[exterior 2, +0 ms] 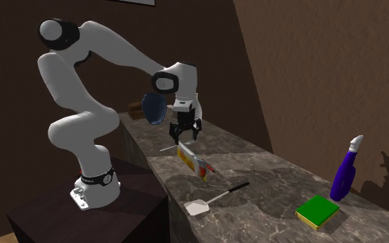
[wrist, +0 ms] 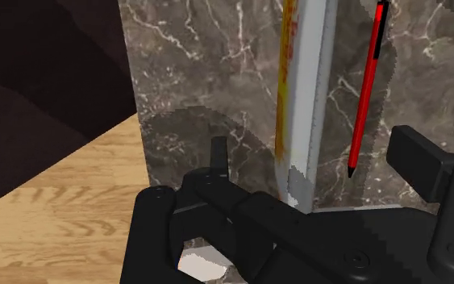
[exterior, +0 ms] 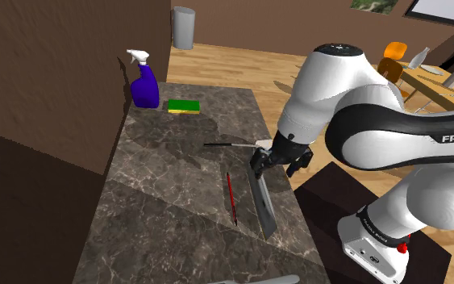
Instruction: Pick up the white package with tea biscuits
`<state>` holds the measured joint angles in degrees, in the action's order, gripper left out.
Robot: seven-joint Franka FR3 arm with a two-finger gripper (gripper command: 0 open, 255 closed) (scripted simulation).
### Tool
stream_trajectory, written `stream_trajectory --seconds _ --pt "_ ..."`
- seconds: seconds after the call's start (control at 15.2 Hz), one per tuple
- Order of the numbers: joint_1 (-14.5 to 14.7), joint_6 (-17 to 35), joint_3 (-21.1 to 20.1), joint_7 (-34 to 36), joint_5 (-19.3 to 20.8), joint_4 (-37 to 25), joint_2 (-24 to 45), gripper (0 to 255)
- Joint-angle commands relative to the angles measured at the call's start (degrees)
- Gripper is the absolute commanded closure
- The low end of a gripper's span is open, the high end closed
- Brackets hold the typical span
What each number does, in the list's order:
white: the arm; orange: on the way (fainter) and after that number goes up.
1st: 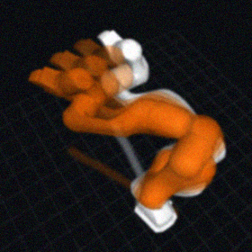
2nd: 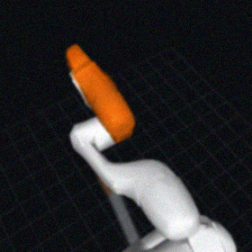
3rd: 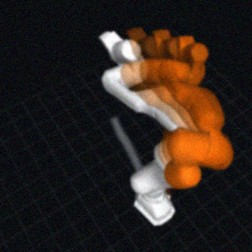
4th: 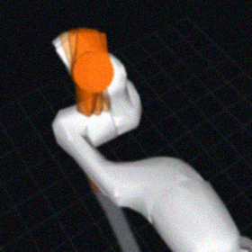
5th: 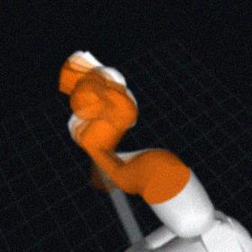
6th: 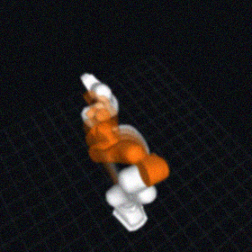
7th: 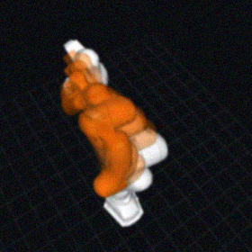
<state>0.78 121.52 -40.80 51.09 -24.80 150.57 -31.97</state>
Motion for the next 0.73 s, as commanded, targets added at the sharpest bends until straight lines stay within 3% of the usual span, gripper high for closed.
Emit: stream_trajectory --seconds 0.0,0.46,0.59,0.66 --pt "-1.7 3.3 -3.3 3.6 0.6 -0.9 3.4 0" --pt "-3.2 11.0 -6.8 4.5 0.9 1.8 8.4 0" --pt "-3.2 11.0 -6.8 4.5 0.9 1.8 8.4 0" --pt "-3.3 11.0 -6.8 4.5 0.9 1.8 8.5 255"
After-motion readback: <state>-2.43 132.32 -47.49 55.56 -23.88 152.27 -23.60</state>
